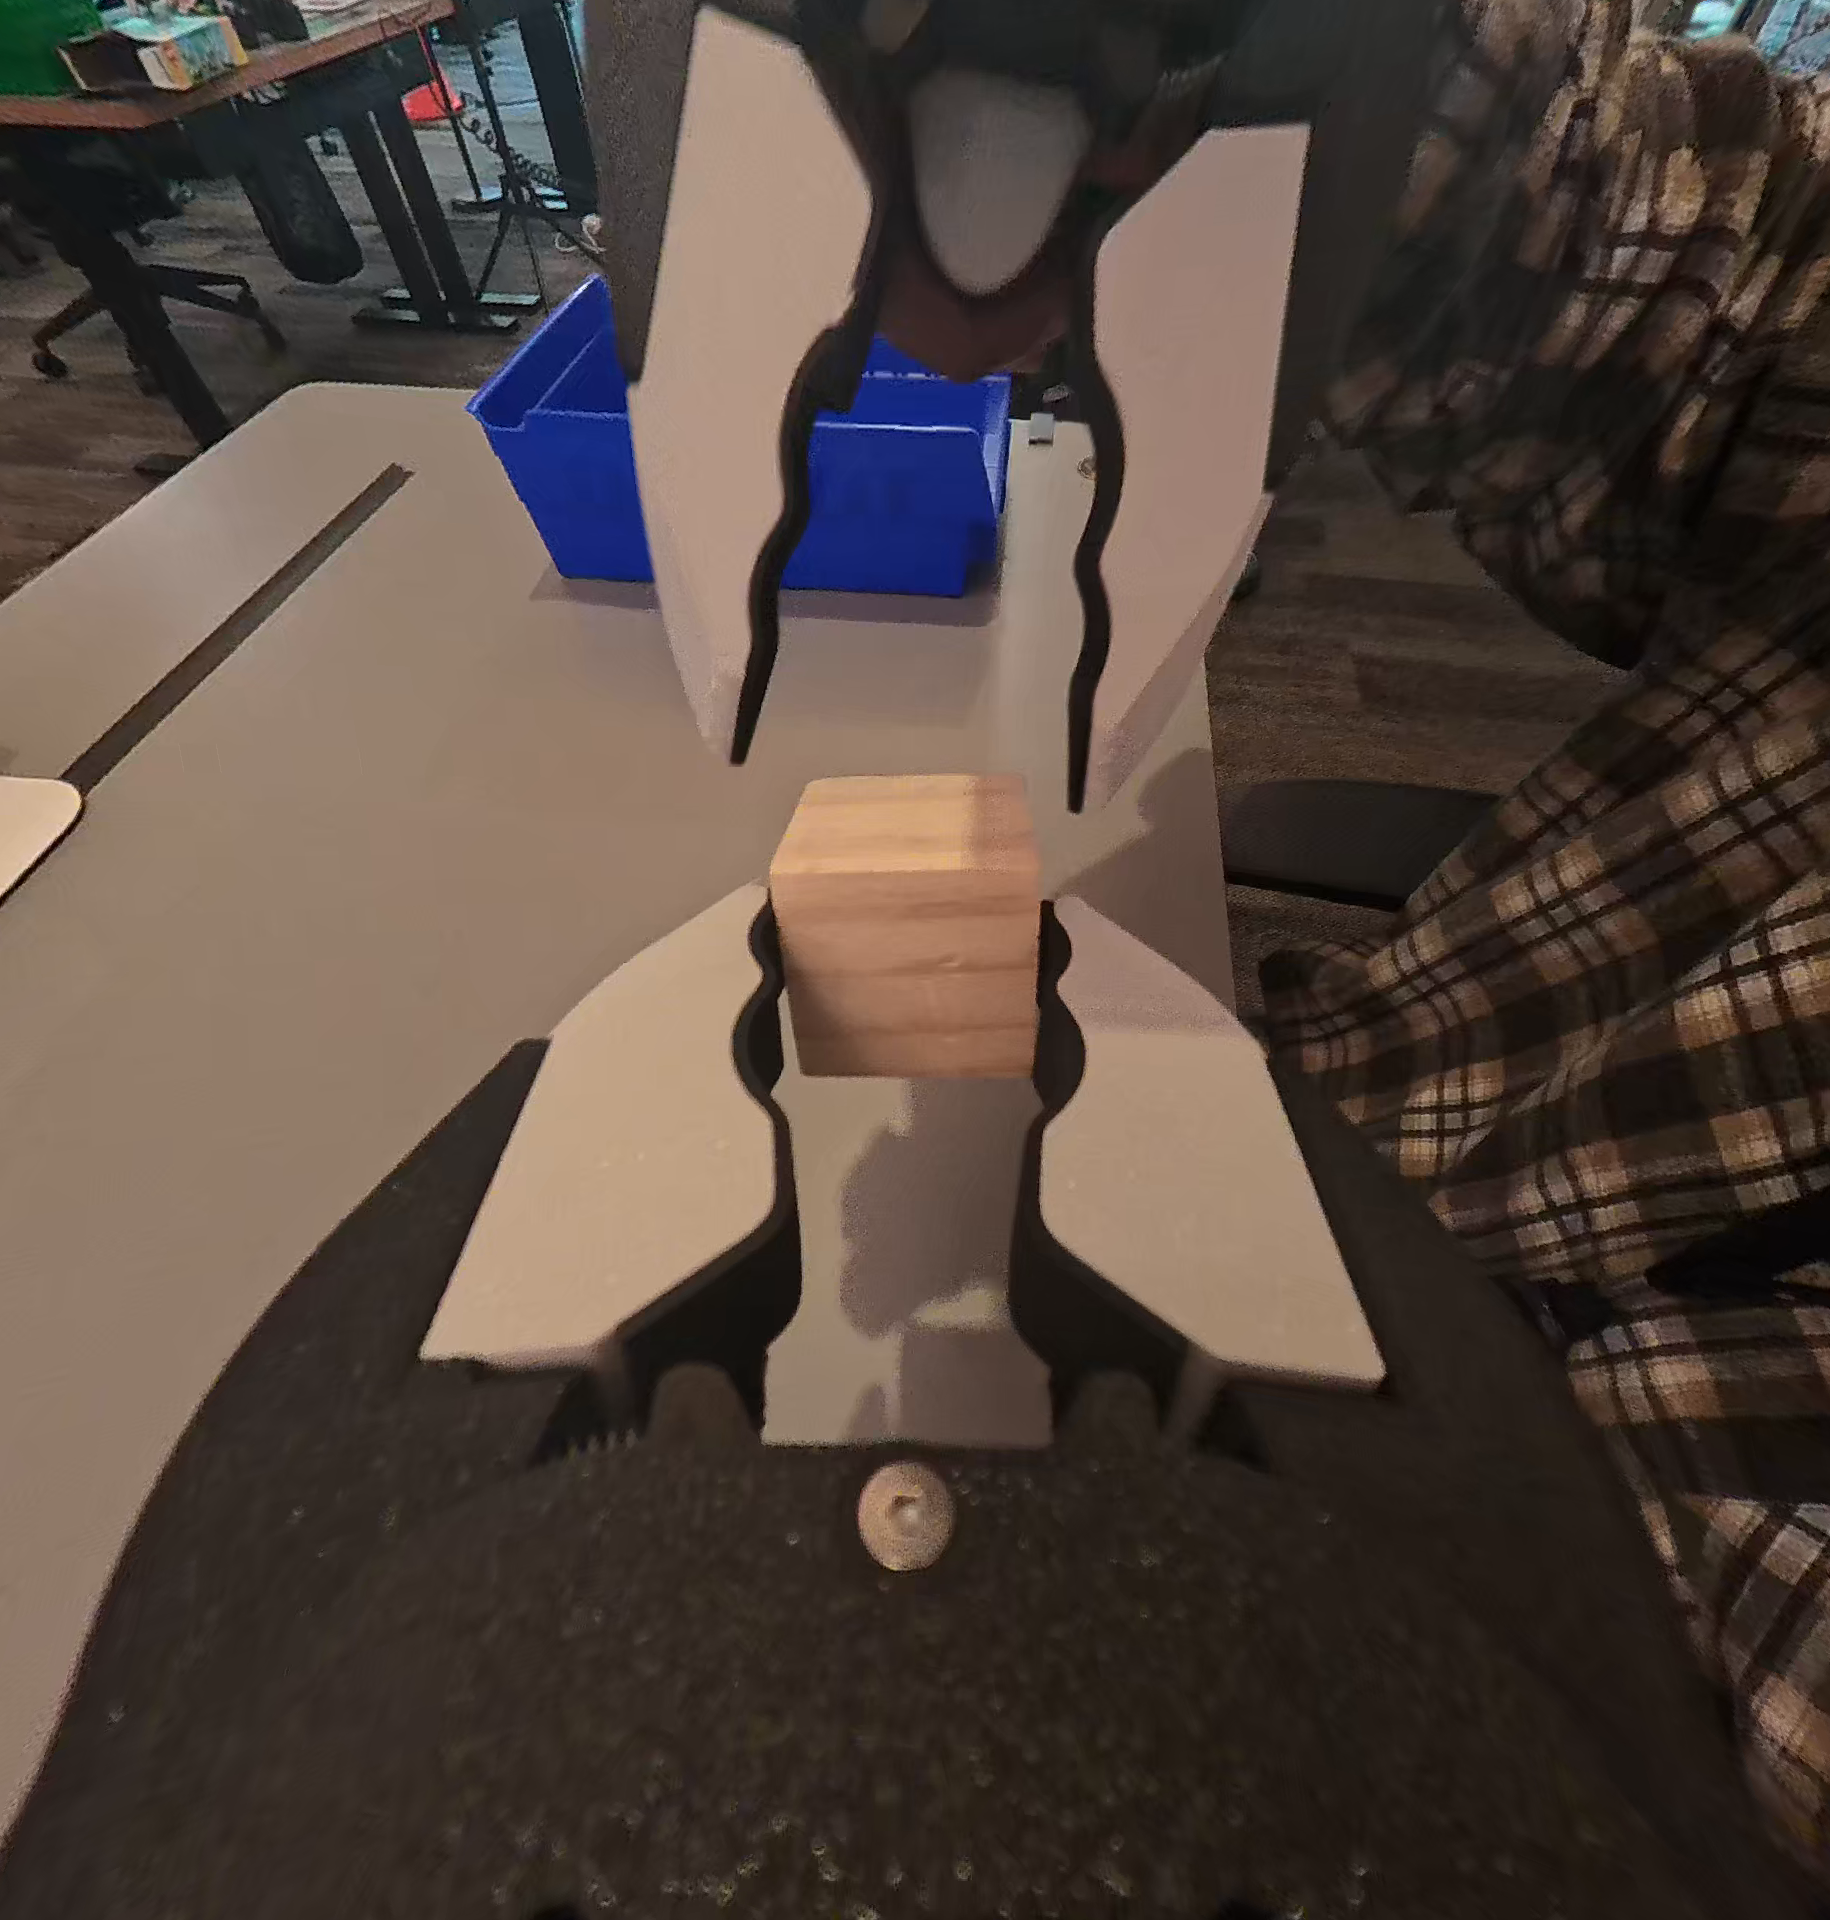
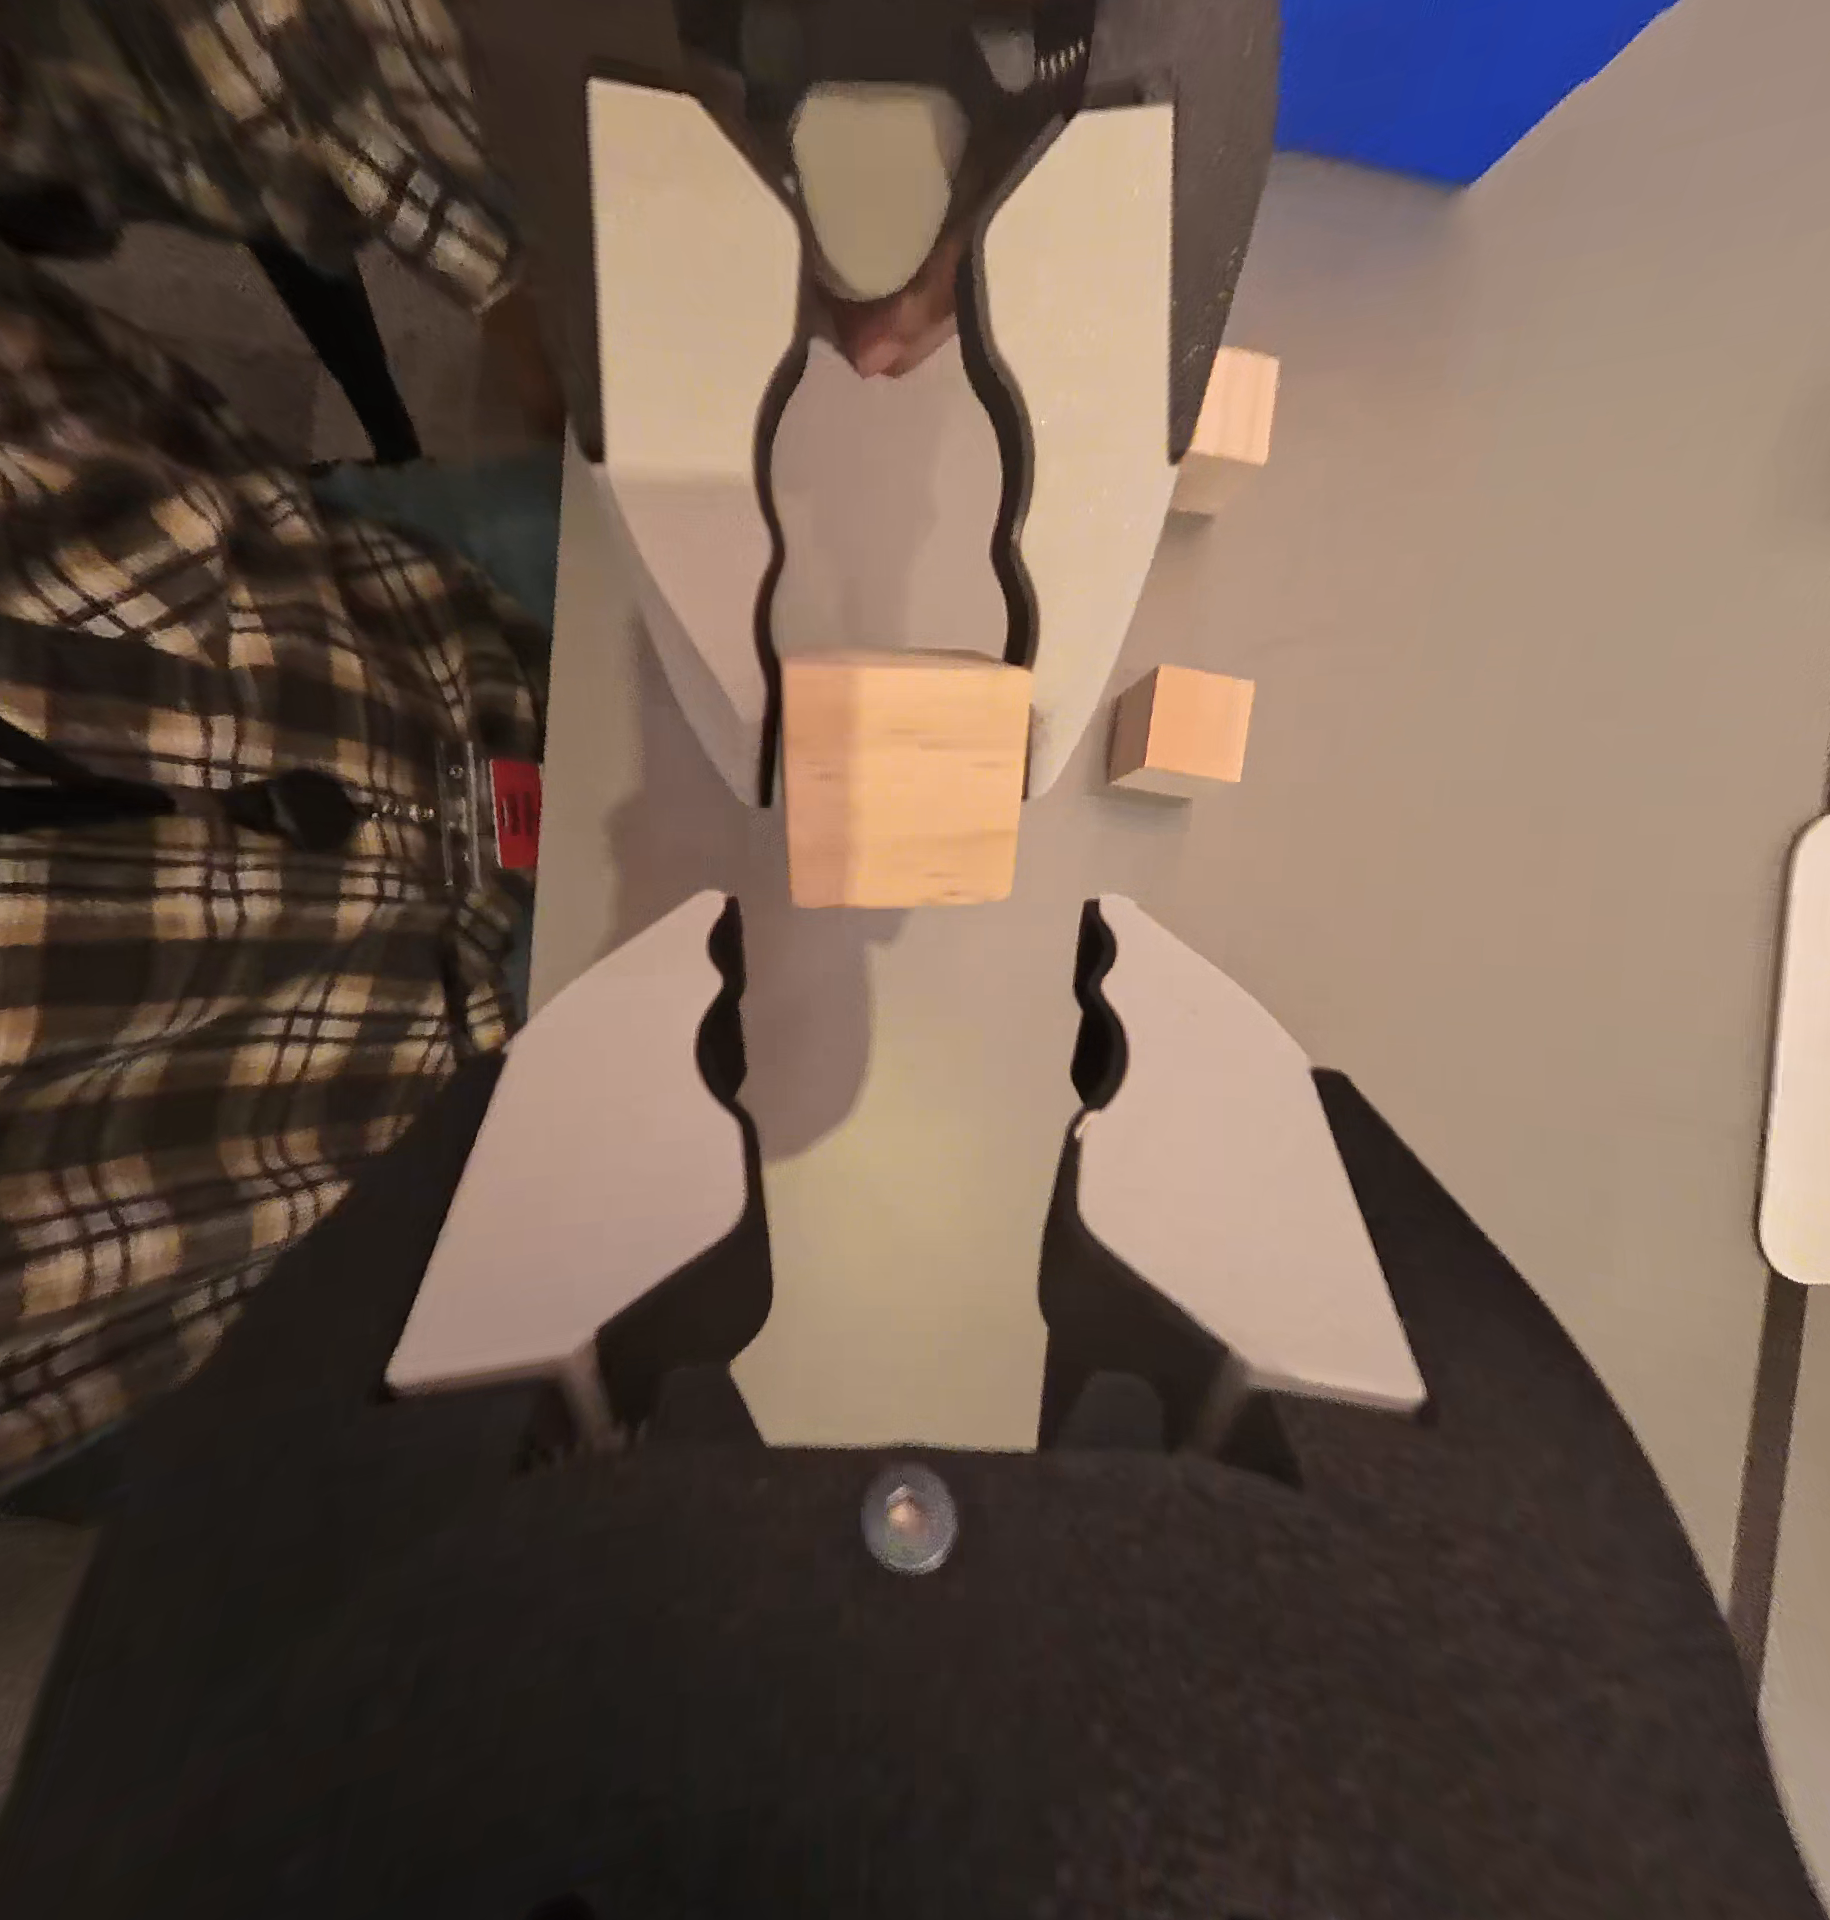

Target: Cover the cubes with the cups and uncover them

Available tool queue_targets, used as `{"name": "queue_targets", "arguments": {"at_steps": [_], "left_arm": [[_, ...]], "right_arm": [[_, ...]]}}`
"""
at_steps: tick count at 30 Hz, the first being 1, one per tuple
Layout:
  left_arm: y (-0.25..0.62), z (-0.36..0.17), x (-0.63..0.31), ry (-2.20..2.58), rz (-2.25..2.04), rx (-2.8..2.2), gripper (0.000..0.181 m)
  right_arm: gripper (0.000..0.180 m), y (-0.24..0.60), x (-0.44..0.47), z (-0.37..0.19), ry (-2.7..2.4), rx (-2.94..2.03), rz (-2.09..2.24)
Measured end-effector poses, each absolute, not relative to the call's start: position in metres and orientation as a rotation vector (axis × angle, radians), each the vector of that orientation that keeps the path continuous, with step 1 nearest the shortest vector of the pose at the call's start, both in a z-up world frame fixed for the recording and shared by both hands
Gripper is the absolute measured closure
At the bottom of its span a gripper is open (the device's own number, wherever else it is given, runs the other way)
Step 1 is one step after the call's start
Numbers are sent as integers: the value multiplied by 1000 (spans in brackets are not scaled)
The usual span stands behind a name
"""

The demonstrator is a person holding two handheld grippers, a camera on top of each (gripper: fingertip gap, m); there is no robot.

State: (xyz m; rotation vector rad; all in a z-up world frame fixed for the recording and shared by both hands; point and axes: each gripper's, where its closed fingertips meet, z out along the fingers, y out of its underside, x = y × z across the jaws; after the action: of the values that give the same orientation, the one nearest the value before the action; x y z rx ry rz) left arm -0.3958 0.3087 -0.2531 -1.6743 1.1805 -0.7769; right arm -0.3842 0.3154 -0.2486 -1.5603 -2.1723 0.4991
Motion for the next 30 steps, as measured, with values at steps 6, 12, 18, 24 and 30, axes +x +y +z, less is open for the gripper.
{"name": "queue_targets", "arguments": {"at_steps": [6, 12, 18, 24, 30], "left_arm": [[305, -250, -391, 1185, -802, -1647, 136], [302, -252, -388, 1184, -861, -1634, 136], [313, -245, -418, 1049, -830, -1671, 118], [327, -206, -507, 715, -643, -1658, 116], [307, -185, -548, 605, -592, -1605, 122]], "right_arm": [[127, 308, -388, -261, -2269, -1606, 524], [135, 302, -387, -267, -2316, -1657, 572], [135, 323, -379, -264, -2270, -1738, 458], [135, 378, -367, -290, -2245, -1858, 149], [135, 416, -366, -340, -2295, -1942, -33]]}}
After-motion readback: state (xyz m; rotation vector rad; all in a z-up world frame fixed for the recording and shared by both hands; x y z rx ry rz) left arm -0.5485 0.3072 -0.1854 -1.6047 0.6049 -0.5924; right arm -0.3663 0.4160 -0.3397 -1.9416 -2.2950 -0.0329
